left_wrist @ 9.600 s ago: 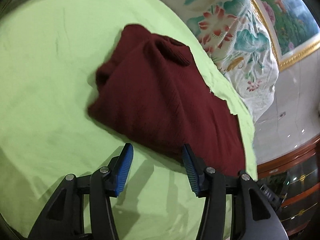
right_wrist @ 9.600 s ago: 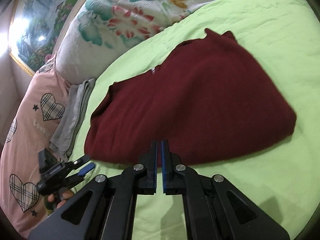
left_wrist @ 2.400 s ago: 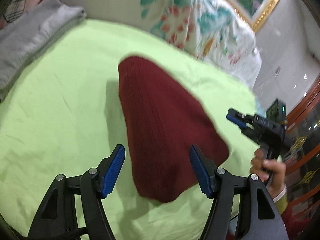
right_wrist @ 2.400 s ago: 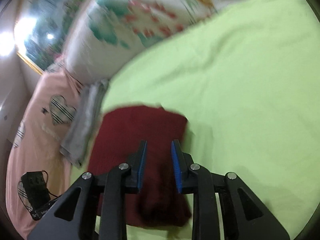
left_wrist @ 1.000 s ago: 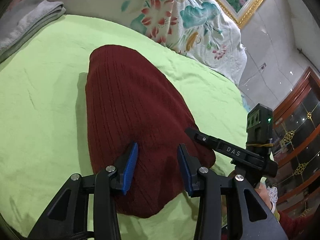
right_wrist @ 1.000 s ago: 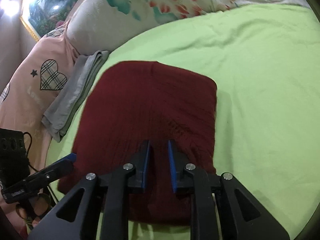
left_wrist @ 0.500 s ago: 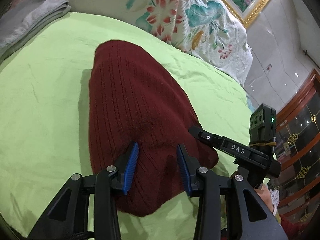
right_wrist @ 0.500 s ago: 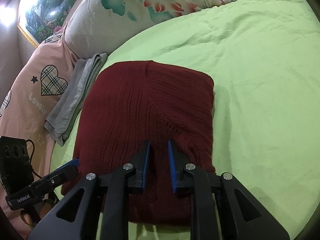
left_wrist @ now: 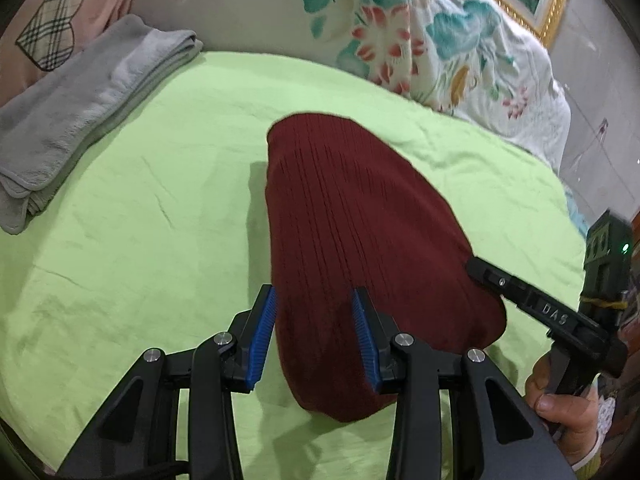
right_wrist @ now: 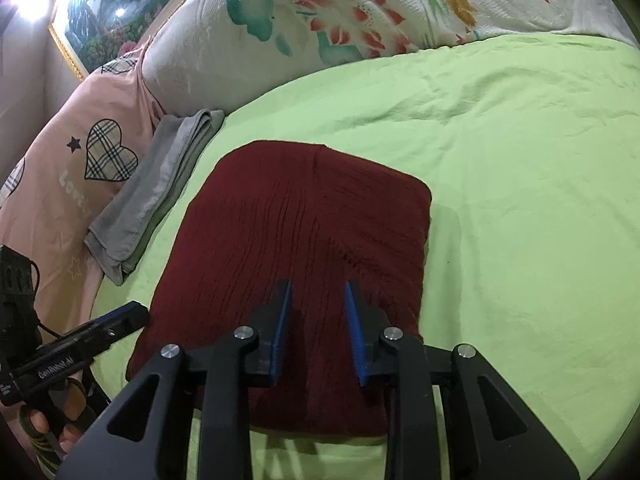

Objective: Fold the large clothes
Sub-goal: 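Pinch the folded sweater edge with the right tool to square it, then open both tools and lift them away from the folded sweater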

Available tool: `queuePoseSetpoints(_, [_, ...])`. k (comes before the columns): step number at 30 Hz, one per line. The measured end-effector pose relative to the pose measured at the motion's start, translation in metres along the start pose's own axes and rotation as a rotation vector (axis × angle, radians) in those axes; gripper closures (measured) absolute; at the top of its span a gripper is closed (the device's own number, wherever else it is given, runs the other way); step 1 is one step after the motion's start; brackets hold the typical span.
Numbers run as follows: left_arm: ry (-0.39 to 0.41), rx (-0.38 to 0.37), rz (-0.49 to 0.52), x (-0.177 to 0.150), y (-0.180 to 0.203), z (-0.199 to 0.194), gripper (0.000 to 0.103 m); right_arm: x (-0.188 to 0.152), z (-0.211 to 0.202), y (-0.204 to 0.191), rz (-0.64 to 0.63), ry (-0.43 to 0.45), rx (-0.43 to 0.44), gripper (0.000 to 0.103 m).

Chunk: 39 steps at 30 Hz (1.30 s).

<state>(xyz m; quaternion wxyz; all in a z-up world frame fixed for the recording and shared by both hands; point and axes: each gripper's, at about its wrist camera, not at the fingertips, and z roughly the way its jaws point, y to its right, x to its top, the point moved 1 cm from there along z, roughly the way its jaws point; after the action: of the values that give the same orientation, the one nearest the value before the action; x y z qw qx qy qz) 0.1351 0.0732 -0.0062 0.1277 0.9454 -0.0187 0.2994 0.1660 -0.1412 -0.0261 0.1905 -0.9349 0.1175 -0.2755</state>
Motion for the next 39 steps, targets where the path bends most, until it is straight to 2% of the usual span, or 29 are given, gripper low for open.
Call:
queuePoseSetpoints(8, [-0.028,0.014,0.042,-0.002,0.004,0.018,0.062,0.002,0.028,0.016,-0.009,-0.071,-0.062,0.074])
queuePoseSetpoints(14, [-0.019,0.045,0.066,-0.004,0.010,0.019,0.062,0.002,0.028,0.019,-0.005,-0.080,-0.048,0.073])
queuePoseSetpoints(17, [-0.019,0.044,0.064,-0.004,0.008,0.019,0.062,0.014,0.017,0.018,0.021,-0.042,-0.019,0.073])
queuePoseSetpoints(19, [-0.020,0.041,0.061,-0.003,0.007,0.019,0.062,0.023,0.015,0.013,0.011,-0.021,-0.022,0.069])
queuePoseSetpoints(21, [-0.021,0.043,0.057,-0.003,0.005,0.019,0.060,0.030,0.024,0.011,-0.002,-0.037,-0.052,0.055])
queuePoseSetpoints(23, [-0.024,0.038,0.049,-0.002,0.004,0.018,0.060,0.032,0.046,0.014,0.002,-0.096,-0.070,0.053])
queuePoseSetpoints(24, [-0.025,0.036,0.044,-0.001,0.003,0.018,0.060,0.031,0.056,0.018,0.022,-0.120,-0.053,0.051])
queuePoseSetpoints(27, [-0.027,0.030,0.033,0.000,-0.001,0.013,0.059,0.033,0.052,0.023,0.058,-0.100,-0.031,0.050])
queuePoseSetpoints(32, [-0.014,0.036,0.023,-0.002,-0.003,-0.001,0.050,0.025,0.017,0.011,0.041,-0.054,-0.001,0.050])
queuePoseSetpoints(37, [-0.001,0.091,0.044,-0.016,0.000,-0.017,0.022,0.007,-0.018,0.007,0.024,-0.042,0.007,0.050])
queuePoseSetpoints(39, [-0.018,0.127,0.074,-0.026,0.002,-0.021,0.020,-0.001,-0.030,0.005,0.009,-0.045,0.002,0.048])
